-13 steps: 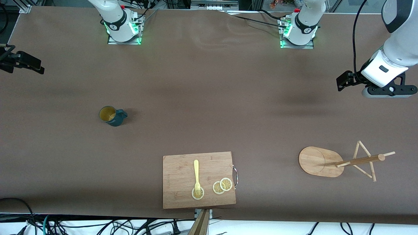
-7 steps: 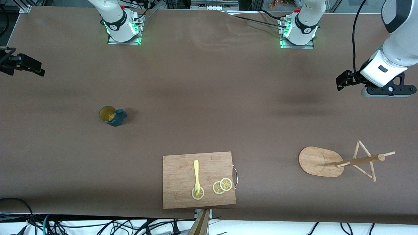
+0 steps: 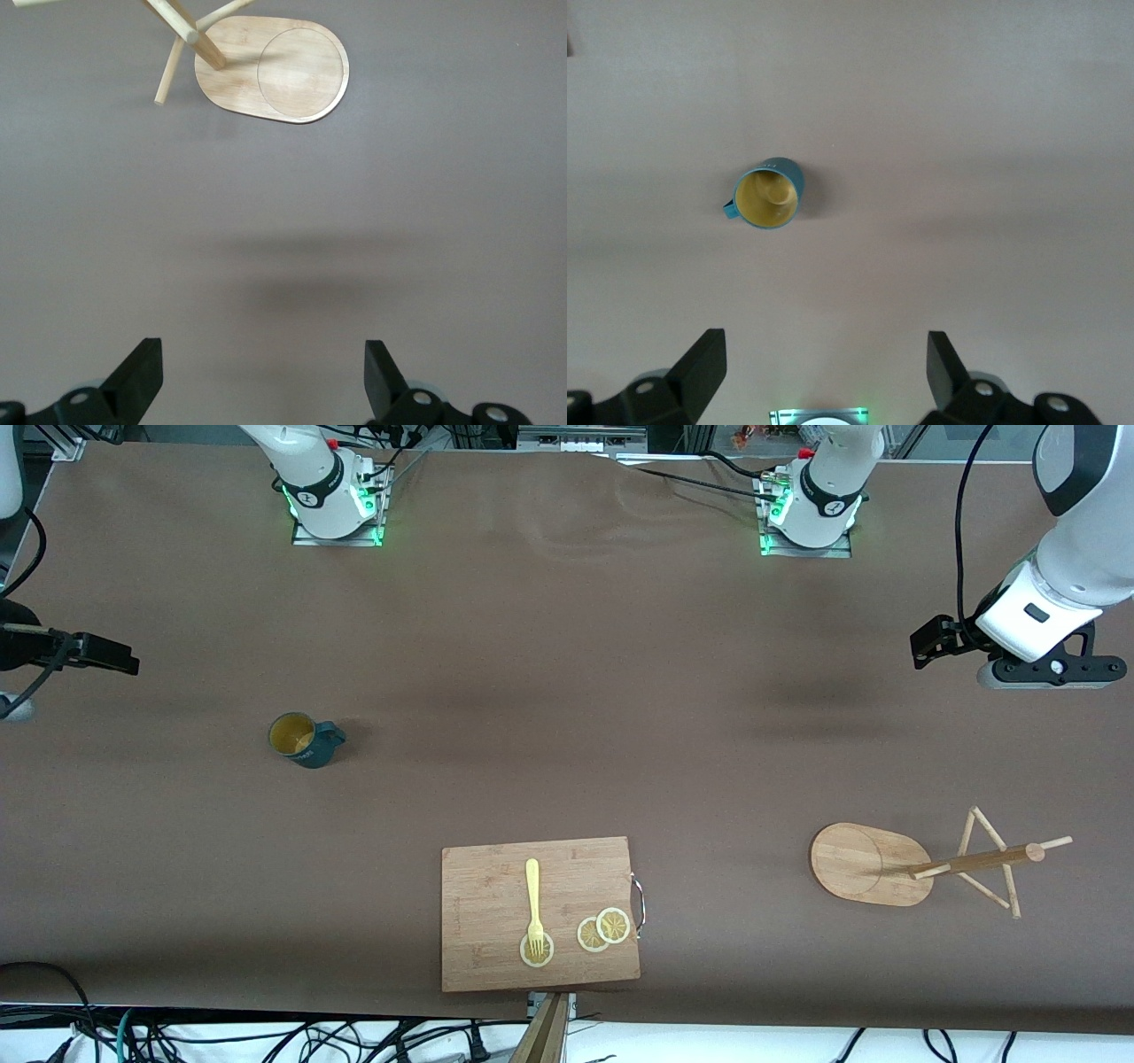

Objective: Pass cup and hang on rack
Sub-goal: 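Reach the right gripper to the teal mug and grasp its rim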

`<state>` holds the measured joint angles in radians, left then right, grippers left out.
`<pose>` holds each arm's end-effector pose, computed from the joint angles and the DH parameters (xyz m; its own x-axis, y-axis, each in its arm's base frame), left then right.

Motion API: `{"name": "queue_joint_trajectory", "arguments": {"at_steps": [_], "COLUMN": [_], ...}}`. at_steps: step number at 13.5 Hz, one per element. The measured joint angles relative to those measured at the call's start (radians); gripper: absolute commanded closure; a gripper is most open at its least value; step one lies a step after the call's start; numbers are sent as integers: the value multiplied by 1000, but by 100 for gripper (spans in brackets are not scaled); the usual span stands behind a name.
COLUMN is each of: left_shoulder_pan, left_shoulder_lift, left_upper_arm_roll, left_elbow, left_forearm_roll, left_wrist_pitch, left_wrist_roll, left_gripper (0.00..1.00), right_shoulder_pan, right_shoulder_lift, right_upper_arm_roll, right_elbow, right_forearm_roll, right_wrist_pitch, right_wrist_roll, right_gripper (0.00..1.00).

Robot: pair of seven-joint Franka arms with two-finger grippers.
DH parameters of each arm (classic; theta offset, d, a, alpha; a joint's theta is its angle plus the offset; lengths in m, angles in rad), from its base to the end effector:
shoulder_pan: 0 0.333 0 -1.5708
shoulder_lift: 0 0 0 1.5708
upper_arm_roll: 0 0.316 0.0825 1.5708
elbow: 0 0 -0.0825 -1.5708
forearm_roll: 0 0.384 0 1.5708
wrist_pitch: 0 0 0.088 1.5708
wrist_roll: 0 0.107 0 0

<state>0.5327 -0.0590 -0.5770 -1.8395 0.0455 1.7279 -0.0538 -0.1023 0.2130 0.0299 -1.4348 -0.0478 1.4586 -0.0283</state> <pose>0.5401 -0.0259 0.5376 0.9983 0.0051 -0.0582 0.0004 -0.9968 -0.0798 0.6008 -0.0510 0.5556 0.9808 -0.0476 -0.1890 -0.0416 -0.9985 0.0360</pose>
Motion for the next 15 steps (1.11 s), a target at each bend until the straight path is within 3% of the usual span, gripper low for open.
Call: {"name": "queue_joint_trajectory", "arguments": {"at_steps": [4,15], "left_shoulder_pan": [5,6], "left_shoulder_lift": [4,28], "left_upper_arm_roll": [0,1], "left_elbow": [-2,-4], "left_forearm_roll": [0,0], "left_wrist_pitch": [0,2], "left_wrist_roll": [0,1], "left_gripper": [0,0], "right_shoulder_pan": [2,14], "right_shoulder_lift": [51,82], "right_upper_arm_roll": [6,11], "right_elbow": [-31,-463], "right_forearm_roll": [0,0], "right_wrist_pitch": [68,497], "right_wrist_roll": [0,0], "right_gripper": [0,0]}}
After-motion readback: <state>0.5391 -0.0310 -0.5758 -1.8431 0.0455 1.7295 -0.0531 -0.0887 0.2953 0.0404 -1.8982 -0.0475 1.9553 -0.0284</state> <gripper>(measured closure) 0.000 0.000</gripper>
